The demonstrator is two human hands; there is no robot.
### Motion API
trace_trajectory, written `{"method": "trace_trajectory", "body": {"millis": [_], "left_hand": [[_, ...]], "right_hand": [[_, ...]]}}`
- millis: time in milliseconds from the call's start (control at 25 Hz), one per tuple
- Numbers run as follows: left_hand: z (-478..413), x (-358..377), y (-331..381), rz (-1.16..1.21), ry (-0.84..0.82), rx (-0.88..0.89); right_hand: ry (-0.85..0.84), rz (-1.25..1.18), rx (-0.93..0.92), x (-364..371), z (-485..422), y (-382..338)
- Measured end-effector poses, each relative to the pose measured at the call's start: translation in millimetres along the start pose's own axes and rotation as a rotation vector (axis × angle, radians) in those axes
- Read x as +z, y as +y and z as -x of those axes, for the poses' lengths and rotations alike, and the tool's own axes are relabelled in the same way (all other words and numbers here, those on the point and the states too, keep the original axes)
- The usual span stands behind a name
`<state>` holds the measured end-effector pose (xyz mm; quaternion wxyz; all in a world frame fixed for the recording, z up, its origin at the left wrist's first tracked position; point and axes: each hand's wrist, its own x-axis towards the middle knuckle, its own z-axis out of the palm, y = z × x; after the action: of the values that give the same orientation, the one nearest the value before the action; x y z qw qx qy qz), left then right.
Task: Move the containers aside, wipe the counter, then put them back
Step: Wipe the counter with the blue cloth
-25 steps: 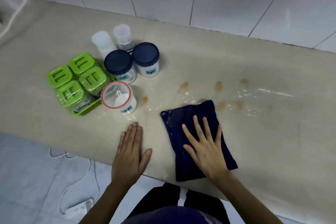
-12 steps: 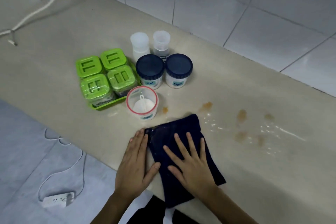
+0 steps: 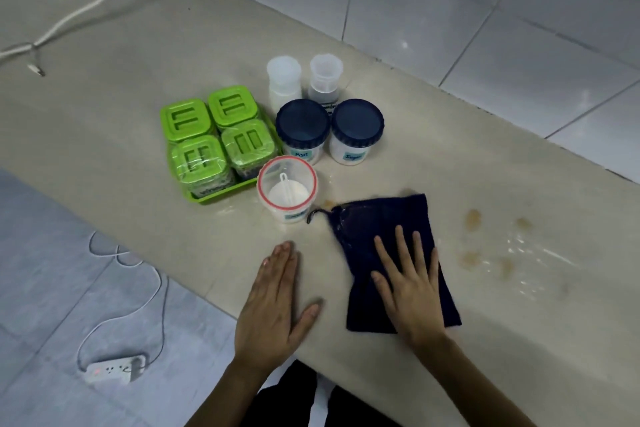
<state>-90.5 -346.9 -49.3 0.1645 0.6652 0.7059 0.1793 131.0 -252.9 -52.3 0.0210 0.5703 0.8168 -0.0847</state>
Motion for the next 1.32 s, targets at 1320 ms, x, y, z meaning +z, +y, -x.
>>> {"method": "trace_trajectory", "body": {"millis": [1320], "left_hand": [[-1.2,9.7,15.7,-0.127,-0.089,0.133]], "right_hand": [[0.01,-0.069,0.154,-2.9,40.0,85.7]]}}
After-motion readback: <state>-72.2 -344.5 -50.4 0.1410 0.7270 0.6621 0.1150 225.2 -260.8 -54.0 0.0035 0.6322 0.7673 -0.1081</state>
